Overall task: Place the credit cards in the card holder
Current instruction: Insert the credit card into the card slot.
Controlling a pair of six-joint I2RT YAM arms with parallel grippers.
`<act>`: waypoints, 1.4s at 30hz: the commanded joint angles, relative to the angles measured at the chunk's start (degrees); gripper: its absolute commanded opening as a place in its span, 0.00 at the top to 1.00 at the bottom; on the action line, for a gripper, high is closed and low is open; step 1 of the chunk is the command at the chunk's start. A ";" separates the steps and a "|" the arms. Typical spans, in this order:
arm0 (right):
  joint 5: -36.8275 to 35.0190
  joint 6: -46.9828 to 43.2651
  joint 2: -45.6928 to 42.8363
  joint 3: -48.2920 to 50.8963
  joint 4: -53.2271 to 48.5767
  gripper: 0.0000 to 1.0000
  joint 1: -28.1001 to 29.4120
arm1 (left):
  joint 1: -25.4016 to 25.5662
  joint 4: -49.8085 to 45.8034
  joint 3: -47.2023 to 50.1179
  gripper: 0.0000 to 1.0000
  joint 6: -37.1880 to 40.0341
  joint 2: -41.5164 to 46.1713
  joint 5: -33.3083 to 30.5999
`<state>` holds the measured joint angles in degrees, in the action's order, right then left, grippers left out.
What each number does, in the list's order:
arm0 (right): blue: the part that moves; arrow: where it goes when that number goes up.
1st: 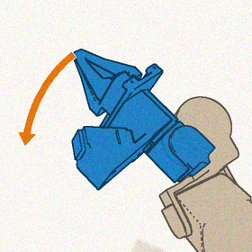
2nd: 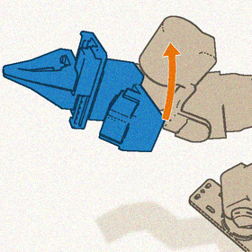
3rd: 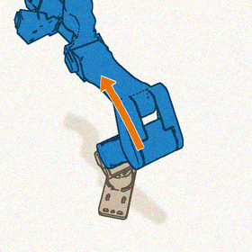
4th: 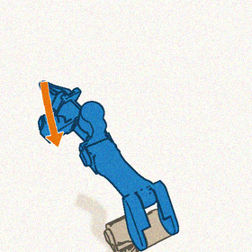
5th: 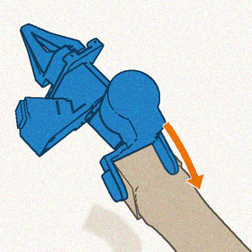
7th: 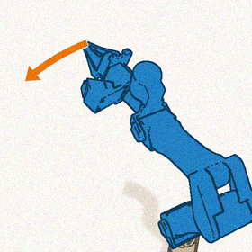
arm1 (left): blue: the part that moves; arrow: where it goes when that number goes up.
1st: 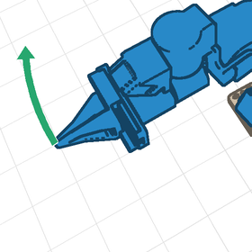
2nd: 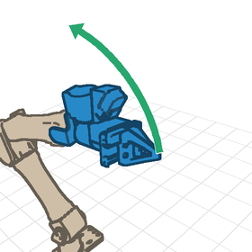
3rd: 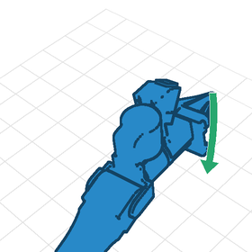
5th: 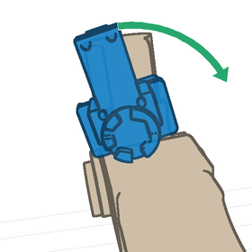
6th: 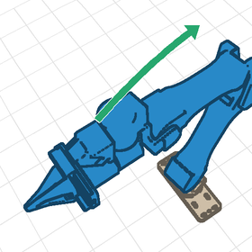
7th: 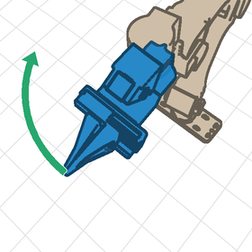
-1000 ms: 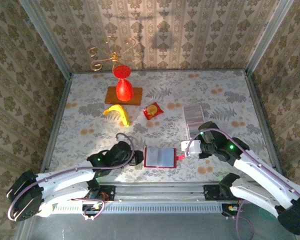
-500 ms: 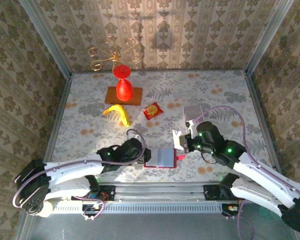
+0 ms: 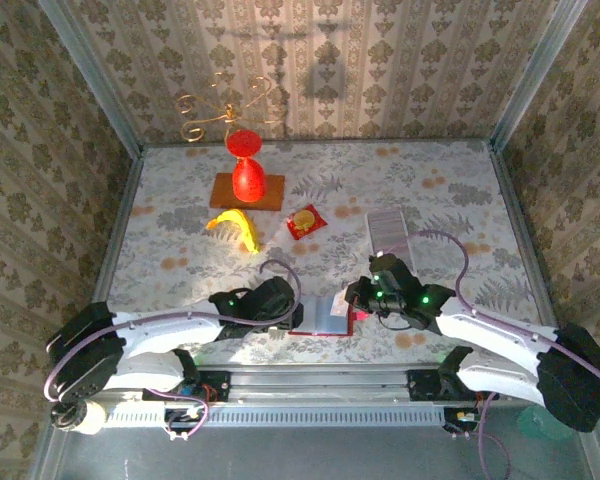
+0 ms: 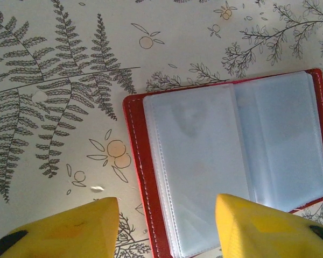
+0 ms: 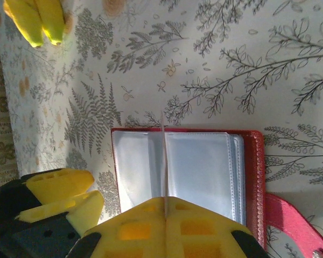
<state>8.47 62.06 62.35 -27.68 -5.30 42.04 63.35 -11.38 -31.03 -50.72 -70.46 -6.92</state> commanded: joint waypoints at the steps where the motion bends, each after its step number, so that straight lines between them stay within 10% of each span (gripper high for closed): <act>1: 1.11 2.82 2.20 -0.18 3.55 1.00 1.08 | 0.30 -1.39 -1.68 0.48 0.45 -1.10 -0.56; 25: 2.12 2.71 12.05 -2.07 9.83 1.00 4.77 | -0.60 -0.87 -4.11 0.38 1.24 -7.84 2.42; 42: 2.26 3.50 13.69 -2.78 11.36 1.00 6.03 | -0.75 0.24 -3.16 0.50 0.88 -9.86 2.79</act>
<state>10.81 64.77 76.14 -28.91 5.02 47.59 62.85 -11.42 -33.43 -50.26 -79.07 -5.23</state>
